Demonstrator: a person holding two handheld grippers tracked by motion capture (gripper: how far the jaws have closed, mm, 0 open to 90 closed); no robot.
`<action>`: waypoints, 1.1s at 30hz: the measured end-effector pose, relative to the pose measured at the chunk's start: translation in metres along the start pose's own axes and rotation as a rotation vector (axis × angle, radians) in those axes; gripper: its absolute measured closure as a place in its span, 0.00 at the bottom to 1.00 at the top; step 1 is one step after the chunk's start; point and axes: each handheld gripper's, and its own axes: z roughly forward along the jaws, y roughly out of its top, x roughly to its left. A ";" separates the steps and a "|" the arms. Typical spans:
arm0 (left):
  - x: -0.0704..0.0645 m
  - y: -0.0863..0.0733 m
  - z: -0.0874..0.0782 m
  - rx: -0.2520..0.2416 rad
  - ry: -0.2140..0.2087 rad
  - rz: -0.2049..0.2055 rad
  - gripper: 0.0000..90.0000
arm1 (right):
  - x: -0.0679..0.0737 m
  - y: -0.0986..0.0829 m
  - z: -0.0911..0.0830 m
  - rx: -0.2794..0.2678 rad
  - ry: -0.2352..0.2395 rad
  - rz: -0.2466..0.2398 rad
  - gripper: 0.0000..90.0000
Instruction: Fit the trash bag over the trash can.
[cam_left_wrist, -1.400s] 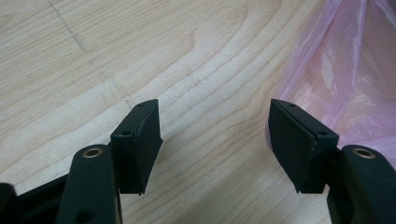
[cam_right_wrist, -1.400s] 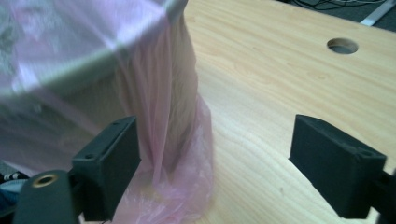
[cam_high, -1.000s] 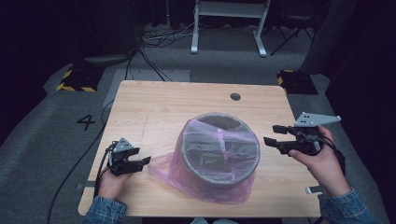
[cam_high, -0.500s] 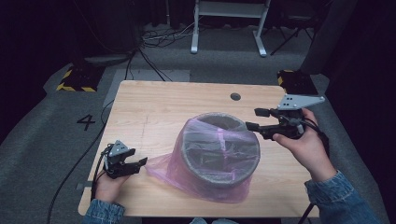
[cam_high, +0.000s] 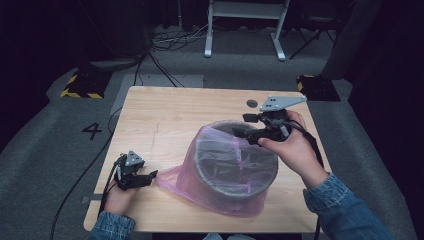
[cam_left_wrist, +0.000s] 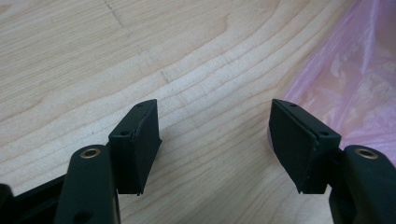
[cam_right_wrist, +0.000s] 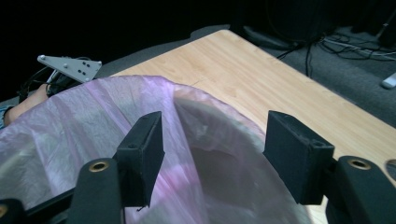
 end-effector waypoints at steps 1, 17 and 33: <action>-0.001 0.000 0.000 -0.002 0.005 0.006 0.38 | 0.001 0.001 0.005 0.014 0.015 -0.010 0.46; -0.003 -0.008 0.001 -0.054 -0.002 0.015 0.36 | 0.028 -0.014 0.062 0.165 0.063 -0.049 0.86; -0.006 -0.005 0.004 -0.043 -0.025 0.044 0.27 | 0.030 -0.047 0.104 0.312 0.062 -0.010 0.43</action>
